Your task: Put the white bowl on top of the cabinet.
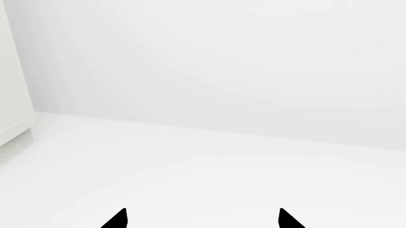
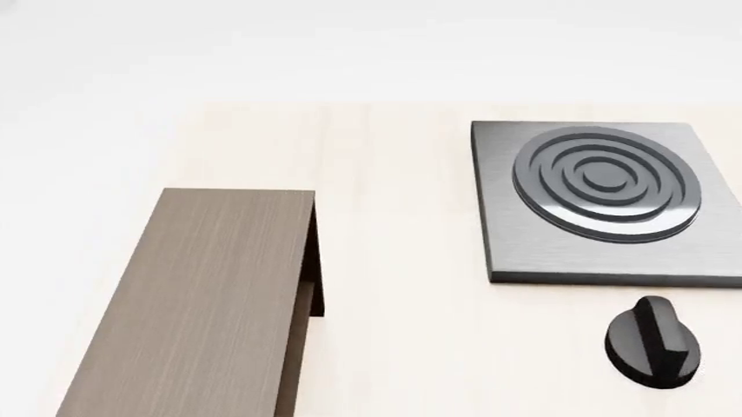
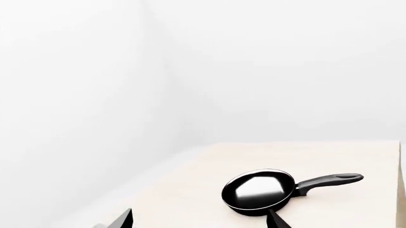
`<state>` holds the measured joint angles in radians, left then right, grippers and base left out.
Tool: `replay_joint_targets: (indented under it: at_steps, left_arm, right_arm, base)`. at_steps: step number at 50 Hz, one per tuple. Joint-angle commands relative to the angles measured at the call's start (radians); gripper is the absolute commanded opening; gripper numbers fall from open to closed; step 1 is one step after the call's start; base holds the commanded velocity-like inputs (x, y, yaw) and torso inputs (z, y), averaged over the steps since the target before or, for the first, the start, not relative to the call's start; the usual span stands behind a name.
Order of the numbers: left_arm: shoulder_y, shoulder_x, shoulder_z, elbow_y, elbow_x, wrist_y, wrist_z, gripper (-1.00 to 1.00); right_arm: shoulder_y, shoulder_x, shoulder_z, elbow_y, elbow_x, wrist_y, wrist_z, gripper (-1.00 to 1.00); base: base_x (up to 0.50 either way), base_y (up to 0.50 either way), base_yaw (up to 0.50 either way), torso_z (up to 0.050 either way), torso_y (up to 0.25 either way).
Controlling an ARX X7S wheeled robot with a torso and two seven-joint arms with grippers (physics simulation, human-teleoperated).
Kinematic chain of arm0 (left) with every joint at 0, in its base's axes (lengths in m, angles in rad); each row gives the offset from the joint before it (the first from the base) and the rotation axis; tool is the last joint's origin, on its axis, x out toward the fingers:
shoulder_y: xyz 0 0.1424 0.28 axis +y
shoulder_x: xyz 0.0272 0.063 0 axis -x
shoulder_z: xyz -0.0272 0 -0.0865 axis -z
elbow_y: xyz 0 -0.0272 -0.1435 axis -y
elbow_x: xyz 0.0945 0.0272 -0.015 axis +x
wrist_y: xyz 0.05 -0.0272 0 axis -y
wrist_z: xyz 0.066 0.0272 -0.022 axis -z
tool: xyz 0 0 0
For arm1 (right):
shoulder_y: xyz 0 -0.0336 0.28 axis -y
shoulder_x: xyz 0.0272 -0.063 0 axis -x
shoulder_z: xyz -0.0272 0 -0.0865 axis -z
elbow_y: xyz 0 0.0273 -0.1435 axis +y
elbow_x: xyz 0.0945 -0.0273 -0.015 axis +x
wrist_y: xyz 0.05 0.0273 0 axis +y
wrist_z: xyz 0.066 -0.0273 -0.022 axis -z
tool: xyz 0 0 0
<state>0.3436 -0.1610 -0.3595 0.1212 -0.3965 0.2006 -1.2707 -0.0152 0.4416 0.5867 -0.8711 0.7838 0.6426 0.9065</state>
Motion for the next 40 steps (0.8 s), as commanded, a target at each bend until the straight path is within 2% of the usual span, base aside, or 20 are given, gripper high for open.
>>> replay_joint_targets:
  at_steps: [1,20,40]
  left_arm:
    - [0.000,-0.001,0.002,-0.003,0.000,0.001,-0.002,1.00]
    - [0.002,-0.003,0.005,0.001,-0.001,0.001,-0.006,1.00]
    - [0.003,-0.006,0.006,-0.002,-0.004,0.004,-0.007,1.00]
  right_arm:
    - [-0.059,0.051,0.134,-0.027,0.083,0.054,0.027,1.00]
    - [-0.163,0.048,0.288,-0.033,0.124,0.045,0.012,1.00]
    - [-0.160,0.051,0.318,0.005,0.184,0.058,0.025,1.00]
  base:
    - [0.00,0.00,0.00,0.000,0.000]
    - [0.00,0.00,0.00,0.000,0.000]
    - [0.00,0.00,0.00,0.000,0.000]
